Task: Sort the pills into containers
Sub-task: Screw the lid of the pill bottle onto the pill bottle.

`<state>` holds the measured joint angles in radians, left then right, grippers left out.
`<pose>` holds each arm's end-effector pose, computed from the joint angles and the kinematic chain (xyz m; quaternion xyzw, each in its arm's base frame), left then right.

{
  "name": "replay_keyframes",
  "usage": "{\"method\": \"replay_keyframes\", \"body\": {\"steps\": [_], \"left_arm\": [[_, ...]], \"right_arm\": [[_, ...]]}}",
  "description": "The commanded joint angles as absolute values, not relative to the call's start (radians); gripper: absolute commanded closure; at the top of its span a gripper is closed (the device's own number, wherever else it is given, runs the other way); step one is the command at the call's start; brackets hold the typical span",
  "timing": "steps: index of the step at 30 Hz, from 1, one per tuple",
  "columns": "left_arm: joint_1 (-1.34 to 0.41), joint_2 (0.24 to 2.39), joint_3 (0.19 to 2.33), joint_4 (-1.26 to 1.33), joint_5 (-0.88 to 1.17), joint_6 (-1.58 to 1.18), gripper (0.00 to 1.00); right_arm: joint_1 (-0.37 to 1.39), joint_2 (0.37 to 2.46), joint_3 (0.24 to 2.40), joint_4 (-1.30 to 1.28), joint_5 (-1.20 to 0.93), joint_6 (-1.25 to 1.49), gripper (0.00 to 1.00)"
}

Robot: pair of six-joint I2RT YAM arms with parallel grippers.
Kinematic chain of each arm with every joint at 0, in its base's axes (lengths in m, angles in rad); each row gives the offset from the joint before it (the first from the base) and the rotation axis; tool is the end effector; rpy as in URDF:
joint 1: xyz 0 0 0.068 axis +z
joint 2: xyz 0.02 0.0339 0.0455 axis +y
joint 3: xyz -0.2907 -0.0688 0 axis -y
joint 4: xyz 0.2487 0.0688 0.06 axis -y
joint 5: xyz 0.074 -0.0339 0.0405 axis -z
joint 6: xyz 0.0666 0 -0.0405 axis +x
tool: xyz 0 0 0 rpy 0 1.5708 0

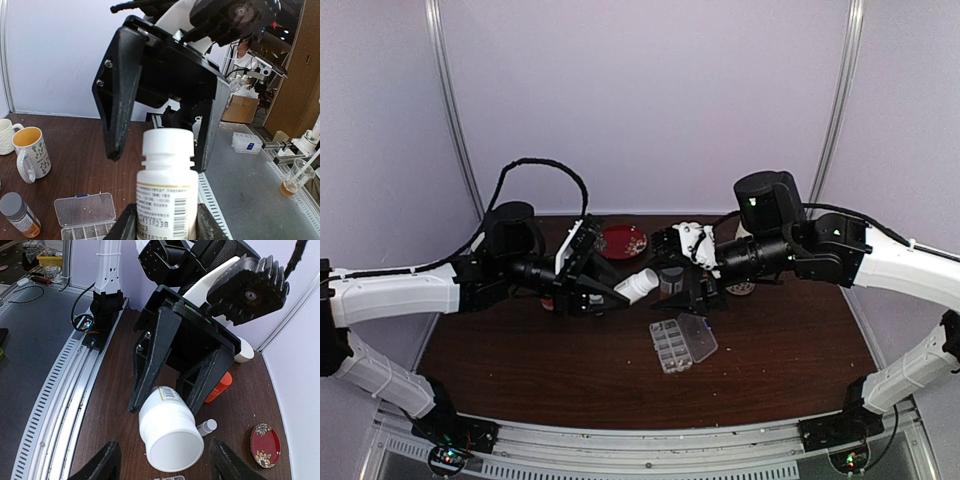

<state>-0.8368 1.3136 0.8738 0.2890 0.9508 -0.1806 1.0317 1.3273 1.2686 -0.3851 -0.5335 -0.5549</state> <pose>0.1661 -0.2650 0.3261 0.4997 0.5422 -0.5854 0.3371 0.1354 0.2923 0.3845 -0.6800 0.4717 0.3382 0.4481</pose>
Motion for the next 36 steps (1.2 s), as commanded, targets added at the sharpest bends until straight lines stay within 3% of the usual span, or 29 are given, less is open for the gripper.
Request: {"method": "replay_keyframes", "body": {"steps": [1, 13, 22, 36], "left_arm": [[-0.834, 1.330, 0.896, 0.327, 0.982, -0.181, 1.00], [-0.834, 1.337, 0.891, 0.321, 0.986, -0.174, 1.00], [-0.834, 1.345, 0.894, 0.310, 0.992, -0.168, 1.00], [-0.834, 1.349, 0.893, 0.290, 0.990, -0.153, 1.00]], "right_arm": [[1.026, 1.293, 1.263, -0.370, -0.537, -0.562, 0.37], [1.019, 1.298, 1.286, -0.403, -0.565, -0.581, 0.46], [1.018, 1.298, 1.283, -0.380, -0.570, -0.578, 0.43], [1.016, 1.321, 1.305, -0.400, -0.594, -0.582, 0.56]]}}
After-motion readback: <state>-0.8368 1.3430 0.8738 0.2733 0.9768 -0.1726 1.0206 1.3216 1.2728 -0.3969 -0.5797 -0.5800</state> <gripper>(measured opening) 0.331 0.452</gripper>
